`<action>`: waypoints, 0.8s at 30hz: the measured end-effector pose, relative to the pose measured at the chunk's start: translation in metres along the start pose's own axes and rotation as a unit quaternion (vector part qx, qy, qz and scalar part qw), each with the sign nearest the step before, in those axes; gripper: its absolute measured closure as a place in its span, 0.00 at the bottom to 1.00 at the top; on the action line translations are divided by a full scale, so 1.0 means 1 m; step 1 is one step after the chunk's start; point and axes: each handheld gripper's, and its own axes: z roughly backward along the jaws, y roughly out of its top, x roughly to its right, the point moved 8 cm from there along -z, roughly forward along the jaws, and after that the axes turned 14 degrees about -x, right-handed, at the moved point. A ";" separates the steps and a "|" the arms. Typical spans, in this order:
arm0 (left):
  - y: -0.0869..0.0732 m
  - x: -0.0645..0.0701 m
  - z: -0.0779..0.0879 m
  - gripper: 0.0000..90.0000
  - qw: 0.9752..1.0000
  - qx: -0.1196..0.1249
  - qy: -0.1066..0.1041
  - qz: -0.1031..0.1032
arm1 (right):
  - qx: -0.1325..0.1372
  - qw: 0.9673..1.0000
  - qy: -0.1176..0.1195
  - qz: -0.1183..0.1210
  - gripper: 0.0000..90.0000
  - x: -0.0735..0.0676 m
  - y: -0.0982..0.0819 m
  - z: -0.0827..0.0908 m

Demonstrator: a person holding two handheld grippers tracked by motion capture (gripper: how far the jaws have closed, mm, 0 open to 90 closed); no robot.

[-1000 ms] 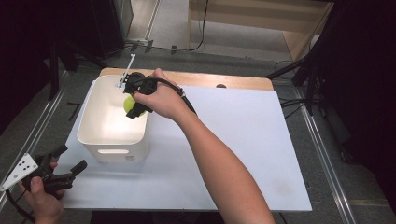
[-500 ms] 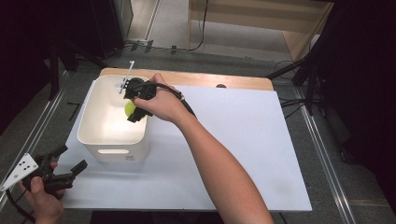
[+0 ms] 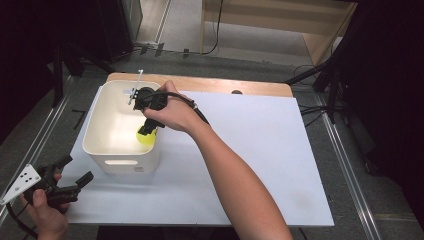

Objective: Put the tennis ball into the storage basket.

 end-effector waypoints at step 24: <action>-0.001 0.000 -0.001 0.00 1.000 -0.005 0.004 -0.006 | 0.062 0.997 -0.013 -0.038 0.00 0.004 -0.041 0.026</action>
